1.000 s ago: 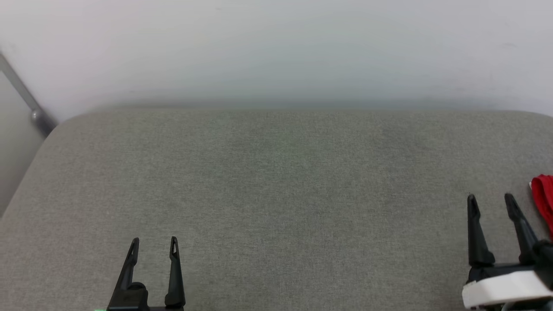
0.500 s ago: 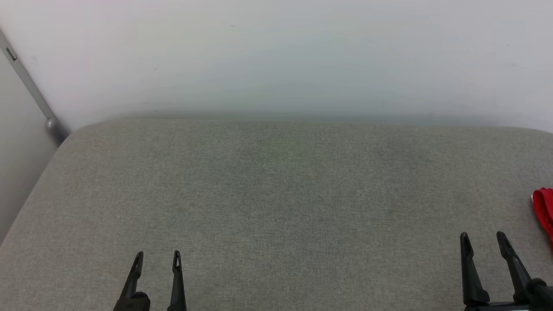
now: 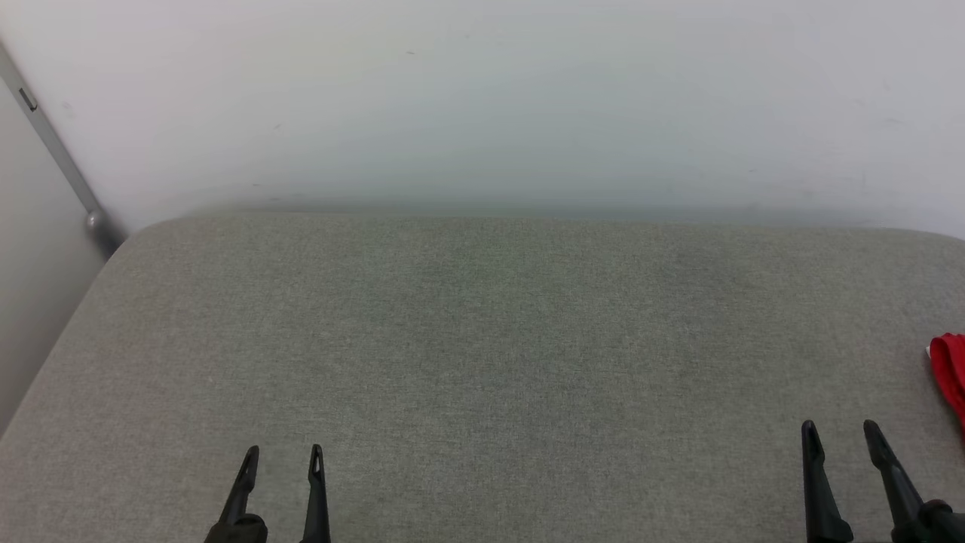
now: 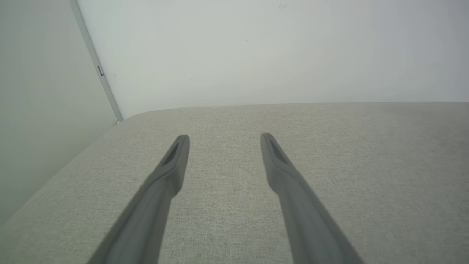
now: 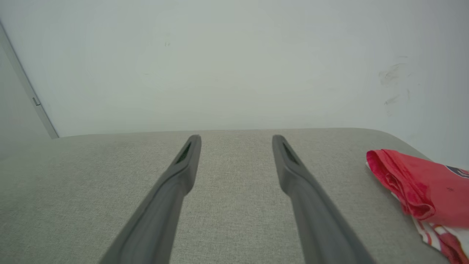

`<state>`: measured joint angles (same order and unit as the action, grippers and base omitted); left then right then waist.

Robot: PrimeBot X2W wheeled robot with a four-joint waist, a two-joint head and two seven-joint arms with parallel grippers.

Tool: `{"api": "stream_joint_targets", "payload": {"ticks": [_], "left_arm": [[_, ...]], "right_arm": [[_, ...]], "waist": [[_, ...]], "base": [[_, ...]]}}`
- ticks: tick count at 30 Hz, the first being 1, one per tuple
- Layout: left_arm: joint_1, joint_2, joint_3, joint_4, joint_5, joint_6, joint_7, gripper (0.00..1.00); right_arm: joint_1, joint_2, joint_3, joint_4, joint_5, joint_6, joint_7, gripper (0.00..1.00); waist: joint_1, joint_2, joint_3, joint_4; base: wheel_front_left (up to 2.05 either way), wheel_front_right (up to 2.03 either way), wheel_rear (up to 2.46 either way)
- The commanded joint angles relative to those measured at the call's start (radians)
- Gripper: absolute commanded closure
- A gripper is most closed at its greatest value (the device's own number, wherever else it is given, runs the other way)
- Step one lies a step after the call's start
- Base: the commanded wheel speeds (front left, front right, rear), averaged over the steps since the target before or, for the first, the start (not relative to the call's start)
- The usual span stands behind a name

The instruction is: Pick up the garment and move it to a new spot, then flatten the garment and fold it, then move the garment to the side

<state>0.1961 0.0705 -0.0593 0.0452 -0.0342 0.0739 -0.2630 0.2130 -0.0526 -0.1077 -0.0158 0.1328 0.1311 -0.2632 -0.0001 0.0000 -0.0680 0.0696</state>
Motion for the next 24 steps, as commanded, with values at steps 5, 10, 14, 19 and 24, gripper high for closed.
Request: {"api": "stream_joint_targets", "payload": {"ticks": [5, 10, 14, 19, 24], "left_arm": [[0.005, -0.004, -0.001, 0.036, -0.011, -0.005, 0.004, 1.0], [-0.022, -0.005, 0.012, 0.056, -0.151, -0.022, 0.036, 1.0], [-0.044, -0.005, 0.023, 0.067, -0.254, -0.035, 0.06, 1.0], [-0.063, -0.005, 0.033, 0.077, -0.35, -0.048, 0.082, 1.0], [-0.082, -0.005, 0.042, 0.086, -0.442, -0.059, 0.102, 1.0]], "right_arm": [[0.001, 0.0, 0.002, 0.037, 0.006, 0.0, 0.004, 1.0], [-0.028, 0.001, 0.001, 0.064, 0.136, 0.0, 0.038, 1.0], [-0.05, 0.001, 0.0, 0.077, 0.231, 0.0, 0.062, 1.0], [-0.07, 0.001, 0.0, 0.09, 0.321, 0.0, 0.085, 1.0], [-0.09, 0.001, -0.001, 0.102, 0.406, 0.0, 0.106, 1.0]], "waist": [[0.0001, 0.0, 0.0, 0.0], [0.0001, 0.0, 0.003, -0.004], [0.0001, 0.0, 0.006, -0.007], [0.0001, 0.0, 0.009, -0.009], [0.0001, 0.0, 0.012, -0.012]], "base": [[0.0, 0.0, 0.0], [0.0, 0.0, 0.0], [0.0, 0.0, 0.0], [0.0, 0.0, 0.0], [0.0, 0.0, 0.0]]}}
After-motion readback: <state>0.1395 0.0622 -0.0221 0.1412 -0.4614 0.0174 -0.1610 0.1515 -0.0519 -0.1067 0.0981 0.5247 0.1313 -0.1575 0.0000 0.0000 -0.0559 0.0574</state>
